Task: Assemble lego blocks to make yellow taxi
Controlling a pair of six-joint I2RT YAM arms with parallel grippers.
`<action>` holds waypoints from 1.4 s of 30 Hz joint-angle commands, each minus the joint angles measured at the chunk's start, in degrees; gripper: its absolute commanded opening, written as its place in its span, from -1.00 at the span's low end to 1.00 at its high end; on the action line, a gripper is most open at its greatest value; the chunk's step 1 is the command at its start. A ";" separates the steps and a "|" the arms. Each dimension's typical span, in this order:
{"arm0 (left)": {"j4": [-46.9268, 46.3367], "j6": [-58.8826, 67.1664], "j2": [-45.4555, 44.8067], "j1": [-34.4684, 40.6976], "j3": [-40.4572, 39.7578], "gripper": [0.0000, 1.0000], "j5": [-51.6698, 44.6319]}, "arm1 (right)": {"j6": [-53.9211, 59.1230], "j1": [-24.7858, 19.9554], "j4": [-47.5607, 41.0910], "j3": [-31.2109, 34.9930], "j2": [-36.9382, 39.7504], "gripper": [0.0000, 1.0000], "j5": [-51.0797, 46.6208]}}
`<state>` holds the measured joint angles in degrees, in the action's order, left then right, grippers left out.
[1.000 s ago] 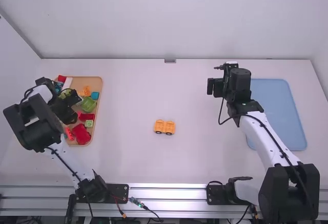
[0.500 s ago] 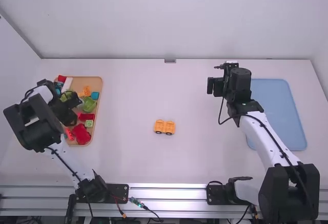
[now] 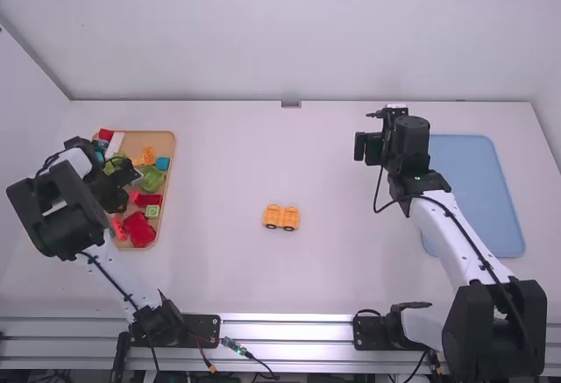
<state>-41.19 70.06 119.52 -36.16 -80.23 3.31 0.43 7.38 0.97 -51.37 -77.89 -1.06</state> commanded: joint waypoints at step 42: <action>-32.96 -10.73 -0.06 30.21 -33.53 -0.62 -14.86 | 2.86 -0.37 -0.11 -1.60 0.42 0.99 -0.33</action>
<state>-73.65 59.83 119.46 -7.44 -114.06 -9.13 1.69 7.22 0.99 -51.37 -77.89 -1.08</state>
